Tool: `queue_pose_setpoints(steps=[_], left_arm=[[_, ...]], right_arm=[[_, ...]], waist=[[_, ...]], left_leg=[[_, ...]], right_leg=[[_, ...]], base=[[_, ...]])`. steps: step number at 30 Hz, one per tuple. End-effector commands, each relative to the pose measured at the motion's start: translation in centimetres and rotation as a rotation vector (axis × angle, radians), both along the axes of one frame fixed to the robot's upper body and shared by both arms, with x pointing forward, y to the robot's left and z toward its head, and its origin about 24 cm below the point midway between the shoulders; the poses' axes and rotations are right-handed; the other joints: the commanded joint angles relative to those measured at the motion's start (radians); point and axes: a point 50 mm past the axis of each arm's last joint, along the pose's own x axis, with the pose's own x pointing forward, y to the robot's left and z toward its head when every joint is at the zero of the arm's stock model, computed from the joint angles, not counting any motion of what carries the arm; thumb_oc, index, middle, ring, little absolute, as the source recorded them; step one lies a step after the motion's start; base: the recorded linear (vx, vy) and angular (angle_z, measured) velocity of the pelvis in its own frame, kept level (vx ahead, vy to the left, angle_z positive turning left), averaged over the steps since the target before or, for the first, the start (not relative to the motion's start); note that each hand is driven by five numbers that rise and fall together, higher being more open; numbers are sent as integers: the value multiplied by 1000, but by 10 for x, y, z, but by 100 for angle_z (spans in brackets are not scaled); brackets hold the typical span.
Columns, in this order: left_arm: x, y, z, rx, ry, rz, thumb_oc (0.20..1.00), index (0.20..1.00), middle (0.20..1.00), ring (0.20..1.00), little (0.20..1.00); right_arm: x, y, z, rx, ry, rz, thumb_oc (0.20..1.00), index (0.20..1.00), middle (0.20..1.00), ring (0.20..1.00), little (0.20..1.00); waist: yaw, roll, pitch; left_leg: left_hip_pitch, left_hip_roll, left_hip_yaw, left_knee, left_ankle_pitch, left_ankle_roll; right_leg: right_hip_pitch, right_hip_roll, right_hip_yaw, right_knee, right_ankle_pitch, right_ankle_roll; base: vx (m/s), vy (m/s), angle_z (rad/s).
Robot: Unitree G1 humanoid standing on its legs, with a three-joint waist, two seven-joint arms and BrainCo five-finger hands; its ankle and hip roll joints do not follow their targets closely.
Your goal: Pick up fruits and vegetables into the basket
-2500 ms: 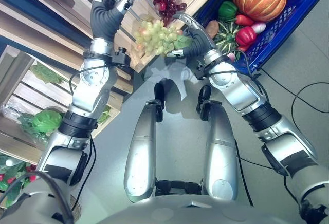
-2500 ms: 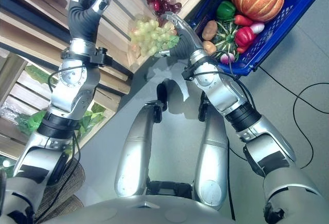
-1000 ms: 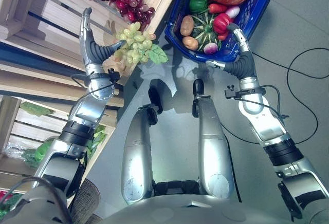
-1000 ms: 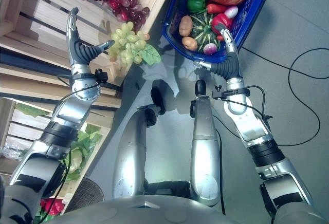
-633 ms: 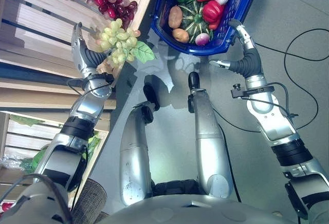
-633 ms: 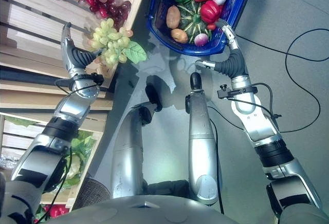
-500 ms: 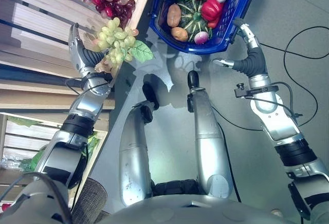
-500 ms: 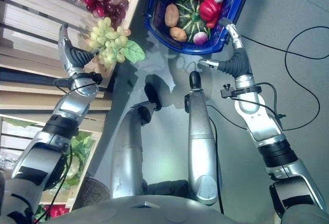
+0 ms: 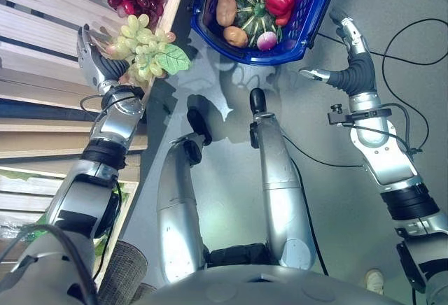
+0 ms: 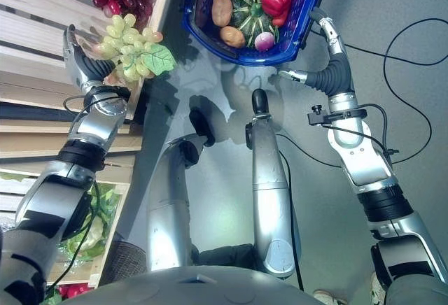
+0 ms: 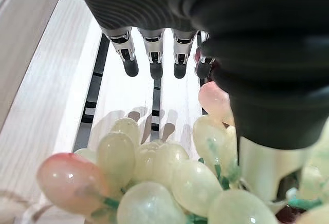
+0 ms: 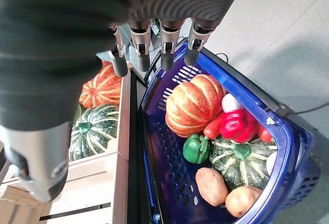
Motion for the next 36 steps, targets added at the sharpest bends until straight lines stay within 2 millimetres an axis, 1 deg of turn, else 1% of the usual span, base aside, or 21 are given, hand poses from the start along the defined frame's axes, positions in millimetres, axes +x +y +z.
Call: queue_pose_setpoints(steps=[1,6,11,14,17,21,25,28,31,36], left_arm=[[-5,25,-3,38,38,80,1000,1000,1000,1000,1000],[-1,21,-1,59,72,44,1000,1000,1000,1000,1000],[5,19,-10,16,174,-46,1000,1000,1000,1000,1000],[10,12,-15,-7,244,-185,1000,1000,1000,1000,1000],[15,-3,-26,-3,395,-376,1000,1000,1000,1000,1000],[16,-14,-31,140,531,-515,1000,1000,1000,1000,1000],[14,-21,-35,189,588,-600,1000,1000,1000,1000,1000],[10,-23,-39,244,648,-626,1000,1000,1000,1000,1000],[7,-18,-44,283,700,-602,1000,1000,1000,1000,1000],[1,-3,-50,513,815,-442,1000,1000,1000,1000,1000]], right_arm=[[-6,3,11,30,-63,35,1000,1000,1000,1000,1000],[-5,4,10,23,-58,31,1000,1000,1000,1000,1000],[-3,3,11,8,-49,37,1000,1000,1000,1000,1000],[-2,3,13,3,-44,43,1000,1000,1000,1000,1000],[-2,3,16,-12,-43,59,1000,1000,1000,1000,1000],[-4,1,19,-30,-38,74,1000,1000,1000,1000,1000],[-6,-1,20,-53,-32,83,1000,1000,1000,1000,1000],[-8,-3,19,-66,-31,86,1000,1000,1000,1000,1000],[-10,-4,19,-66,-32,84,1000,1000,1000,1000,1000],[-13,-4,15,-49,-26,84,1000,1000,1000,1000,1000]], waist=[[-4,-38,-53],[-8,-38,-53],[-13,-39,-53],[-17,-39,-53],[-23,-31,-53],[-29,-21,-53],[-32,-10,-53],[-34,0,-53],[-34,6,-53],[-31,2,-53]], left_leg=[[-6,-34,53,-23,-75,23],[-19,-33,54,-20,-83,26],[-21,-36,56,-23,-86,27],[-18,-36,59,-26,-87,29],[-7,-40,65,-48,-81,31],[10,-44,74,-68,-78,33],[32,-46,83,-96,-70,33],[49,-49,89,-117,-64,30],[55,-52,91,-127,-61,28],[67,-54,89,-136,-59,28]], right_leg=[[-11,38,-59,19,-52,17],[-29,41,-53,20,-51,19],[-34,45,-49,16,-49,21],[-35,45,-48,14,-48,23],[-33,47,-44,2,-42,26],[-26,50,-38,-14,-38,28],[-12,52,-34,-35,-36,29],[0,50,-31,-54,-33,30],[6,49,-31,-64,-32,31],[25,49,-35,-84,-28,30]], base=[[0,0,0],[0,0,0],[3,1,-1],[0,0,0],[1,42,-2],[-13,50,-6],[-11,45,-6],[-19,47,-5],[-20,13,-6],[-10,-16,-1]])
